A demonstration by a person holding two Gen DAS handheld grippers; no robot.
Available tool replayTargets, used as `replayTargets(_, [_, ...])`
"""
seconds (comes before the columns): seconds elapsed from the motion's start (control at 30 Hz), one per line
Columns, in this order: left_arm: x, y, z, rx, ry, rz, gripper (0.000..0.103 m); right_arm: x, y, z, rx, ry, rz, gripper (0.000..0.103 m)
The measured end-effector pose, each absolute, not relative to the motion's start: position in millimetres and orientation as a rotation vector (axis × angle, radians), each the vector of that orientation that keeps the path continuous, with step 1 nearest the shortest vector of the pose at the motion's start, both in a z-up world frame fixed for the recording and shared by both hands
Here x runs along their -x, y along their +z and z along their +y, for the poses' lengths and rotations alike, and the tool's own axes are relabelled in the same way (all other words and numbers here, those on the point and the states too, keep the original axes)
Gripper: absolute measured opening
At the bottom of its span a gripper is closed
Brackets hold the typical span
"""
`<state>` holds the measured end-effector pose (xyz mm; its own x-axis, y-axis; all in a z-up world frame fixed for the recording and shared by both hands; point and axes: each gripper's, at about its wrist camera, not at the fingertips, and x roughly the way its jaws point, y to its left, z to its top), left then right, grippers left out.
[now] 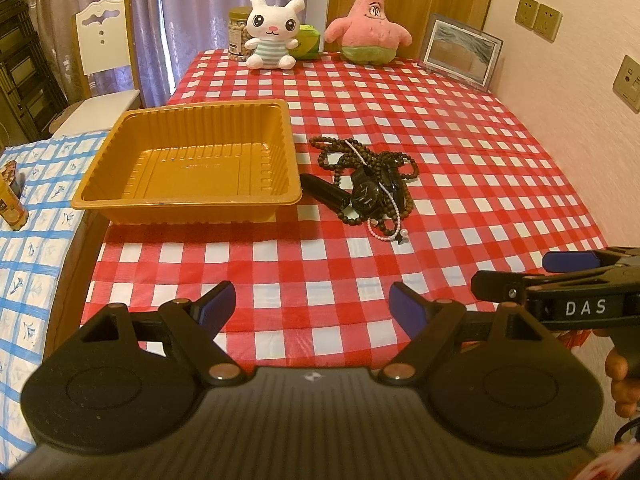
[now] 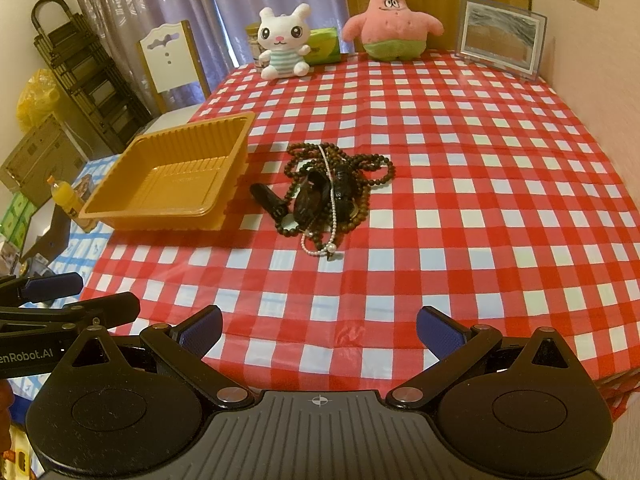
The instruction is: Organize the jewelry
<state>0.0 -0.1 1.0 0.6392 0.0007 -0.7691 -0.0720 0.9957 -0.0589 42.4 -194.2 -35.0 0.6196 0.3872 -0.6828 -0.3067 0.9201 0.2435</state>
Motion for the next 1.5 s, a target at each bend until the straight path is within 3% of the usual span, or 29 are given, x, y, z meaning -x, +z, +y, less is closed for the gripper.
replayTargets(0.93, [-4.7,-7.2,2.9,0.105,0.042,0.905,0.083,-53.1,-39.0,-185.5,-0.114,0.401,0.817,0.103])
replayTargets(1.27, [-18.3,-24.5,65.9,0.204,0.147,0.916,0.084,-83.5,-52.8,-186.8,-0.209,0.345,0.805,0.103])
replayTargets(1.5, [-15.7,-45.6,136.3,0.316,0.353,0.815,0.079,-114.1,-61.6,-184.3,-0.256,0.312,0.776,0.103])
